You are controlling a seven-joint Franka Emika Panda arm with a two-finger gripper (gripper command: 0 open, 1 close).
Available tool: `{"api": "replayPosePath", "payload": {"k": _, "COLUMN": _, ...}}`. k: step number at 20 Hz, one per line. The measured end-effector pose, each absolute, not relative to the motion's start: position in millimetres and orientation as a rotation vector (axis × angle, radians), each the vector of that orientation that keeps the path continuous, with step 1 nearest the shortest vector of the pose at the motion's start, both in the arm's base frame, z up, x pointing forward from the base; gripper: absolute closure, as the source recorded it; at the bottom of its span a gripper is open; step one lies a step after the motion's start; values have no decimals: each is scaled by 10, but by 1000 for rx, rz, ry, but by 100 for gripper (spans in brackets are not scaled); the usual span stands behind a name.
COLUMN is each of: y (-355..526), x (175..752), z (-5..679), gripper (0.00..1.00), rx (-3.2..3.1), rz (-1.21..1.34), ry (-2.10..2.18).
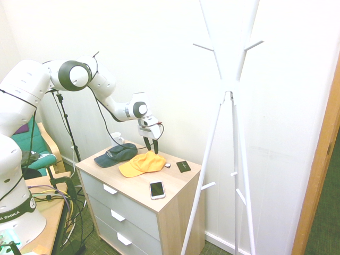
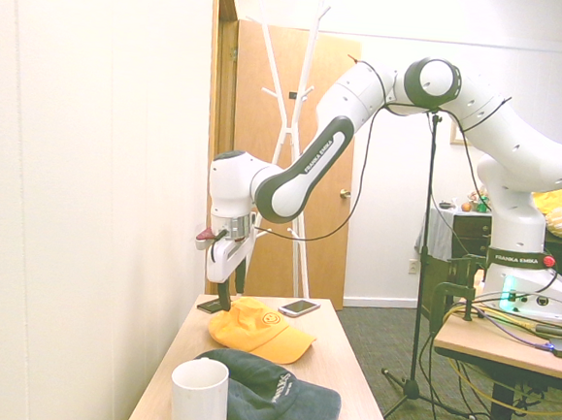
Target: Hang the cap
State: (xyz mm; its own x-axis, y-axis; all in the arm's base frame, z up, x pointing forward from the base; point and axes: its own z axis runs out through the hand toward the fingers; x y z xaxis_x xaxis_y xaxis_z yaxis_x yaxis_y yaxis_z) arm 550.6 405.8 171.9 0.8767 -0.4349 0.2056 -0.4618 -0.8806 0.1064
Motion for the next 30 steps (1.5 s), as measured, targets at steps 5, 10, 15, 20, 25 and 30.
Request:
{"api": "replayPosePath", "payload": {"k": 5, "y": 4045, "x": 5519, "z": 1726, "gripper": 100, "rx": 2888, "rz": 265, "ry": -697}}
{"api": "replayPosePath", "payload": {"k": 10, "y": 3988, "x": 5557, "z": 1725, "gripper": 100, "rx": 2881, "rz": 266, "ry": -709}}
{"api": "replayPosePath", "payload": {"k": 15, "y": 3956, "x": 5574, "z": 1703, "gripper": 100, "rx": 2876, "rz": 262, "ry": -715}}
{"api": "replayPosePath", "payload": {"k": 20, "y": 3960, "x": 5589, "z": 1715, "gripper": 100, "rx": 2878, "rz": 266, "ry": -717}}
{"api": "replayPosePath", "payload": {"k": 25, "y": 3888, "x": 5655, "z": 1860, "gripper": 100, "rx": 2810, "rz": 378, "ry": -590}}
{"api": "replayPosePath", "payload": {"k": 30, "y": 3769, "x": 5761, "z": 2582, "gripper": 100, "rx": 2707, "rz": 623, "ry": -480}}
